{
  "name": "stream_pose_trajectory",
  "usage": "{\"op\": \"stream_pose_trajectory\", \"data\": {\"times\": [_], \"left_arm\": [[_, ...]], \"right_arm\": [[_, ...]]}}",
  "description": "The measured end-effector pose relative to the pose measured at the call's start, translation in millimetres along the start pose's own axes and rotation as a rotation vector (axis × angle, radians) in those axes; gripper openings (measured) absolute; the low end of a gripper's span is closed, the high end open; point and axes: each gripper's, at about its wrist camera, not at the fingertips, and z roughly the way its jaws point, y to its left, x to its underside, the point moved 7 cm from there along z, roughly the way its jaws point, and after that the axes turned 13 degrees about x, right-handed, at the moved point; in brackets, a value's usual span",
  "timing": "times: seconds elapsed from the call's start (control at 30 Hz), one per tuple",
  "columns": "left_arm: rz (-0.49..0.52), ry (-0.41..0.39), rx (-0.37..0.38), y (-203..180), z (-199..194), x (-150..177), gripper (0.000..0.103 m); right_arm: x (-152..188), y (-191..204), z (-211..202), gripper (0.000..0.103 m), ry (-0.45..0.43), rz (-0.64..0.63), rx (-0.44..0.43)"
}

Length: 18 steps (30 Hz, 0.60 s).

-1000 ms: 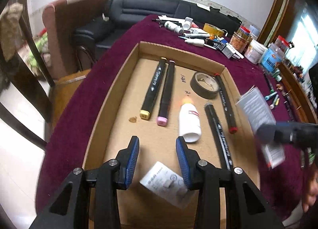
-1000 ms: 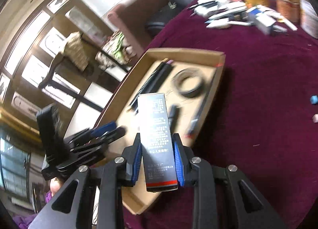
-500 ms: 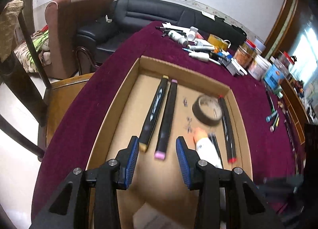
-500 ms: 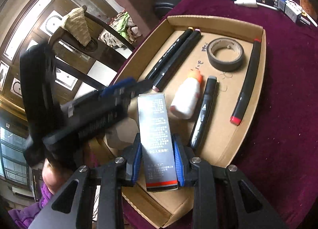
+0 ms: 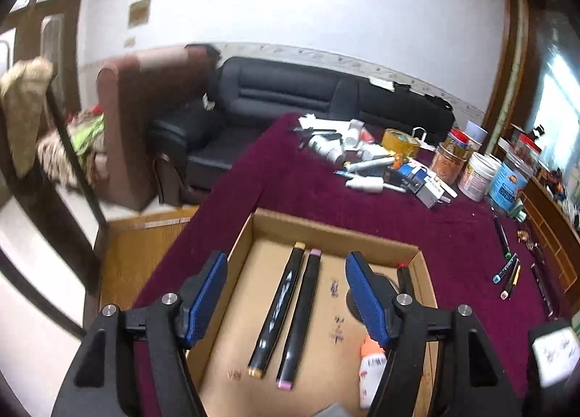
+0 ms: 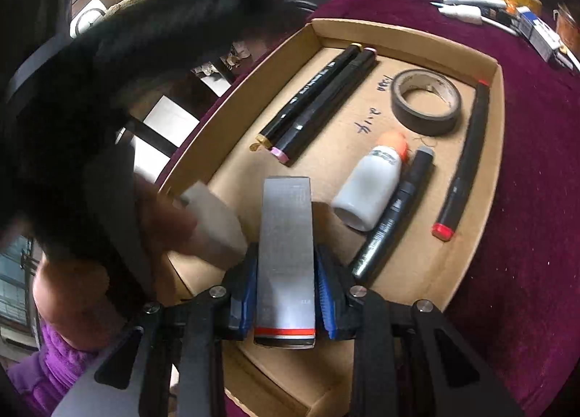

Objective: Organize rigid objects
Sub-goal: 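Carry charger and white box into the cardboard box and open both tools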

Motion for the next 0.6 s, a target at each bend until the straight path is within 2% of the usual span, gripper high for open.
{"op": "stream_pose_trajectory", "data": {"times": [0.03, 0.07, 0.1, 0.23, 0.3, 0.37, 0.43, 0.6], "left_arm": [[0.018, 0.003, -0.002, -2.7, 0.6, -2.6, 0.071], [0.039, 0.006, -0.007, -6.2, -0.2, -5.4, 0.071], [0.053, 0.008, -0.009, -9.1, -1.3, -7.4, 0.071], [0.092, -0.005, -0.069, -15.7, -18.0, -12.6, 0.072], [0.101, -0.018, -0.103, -17.7, -29.5, -14.4, 0.080], [0.113, -0.039, -0.123, -21.9, -42.5, -15.9, 0.092], [0.122, -0.060, -0.146, -27.2, -53.3, -17.0, 0.098], [0.160, -0.067, -0.171, -49.0, -69.1, -17.5, 0.098]], "right_arm": [[0.4, 1.5, 1.0, 0.037, 0.004, -0.004, 0.000], [0.6, 2.9, 2.1, 0.048, 0.009, -0.007, -0.002], [0.2, 3.8, 2.2, 0.051, 0.007, -0.007, -0.006], [-6.7, 0.6, -9.9, 0.052, -0.032, 0.006, -0.022], [-10.2, -5.7, -20.8, 0.052, -0.061, 0.020, -0.032], [-10.5, -14.0, -32.3, 0.053, -0.091, 0.035, -0.036], [-9.1, -23.7, -45.3, 0.053, -0.124, 0.054, -0.040], [4.9, -49.9, -72.3, 0.056, -0.187, 0.116, -0.025]]}}
